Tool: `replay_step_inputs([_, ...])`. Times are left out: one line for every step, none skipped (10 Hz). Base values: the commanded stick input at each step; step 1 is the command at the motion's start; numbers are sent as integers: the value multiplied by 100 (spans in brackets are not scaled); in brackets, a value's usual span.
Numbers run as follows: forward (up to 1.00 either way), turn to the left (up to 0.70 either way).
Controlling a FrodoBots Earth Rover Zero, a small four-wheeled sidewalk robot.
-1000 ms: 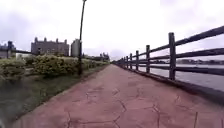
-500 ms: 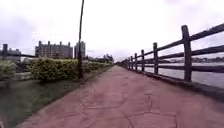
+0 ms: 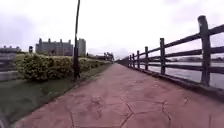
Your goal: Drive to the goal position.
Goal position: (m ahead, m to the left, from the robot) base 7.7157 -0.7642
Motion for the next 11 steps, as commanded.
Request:
replay_step_inputs([100, -31])
replay_step_inputs([100, -39])
replay_step_inputs([100, -27])
replay_step_inputs([100, -5])
replay_step_inputs([100, 0])
replay_step_inputs([100, 0])
replay_step_inputs([100, 0])
replay_step_inputs([100, 0])
replay_step_inputs([100, 0])
replay_step_inputs([100, 0])
replay_step_inputs([100, 0])
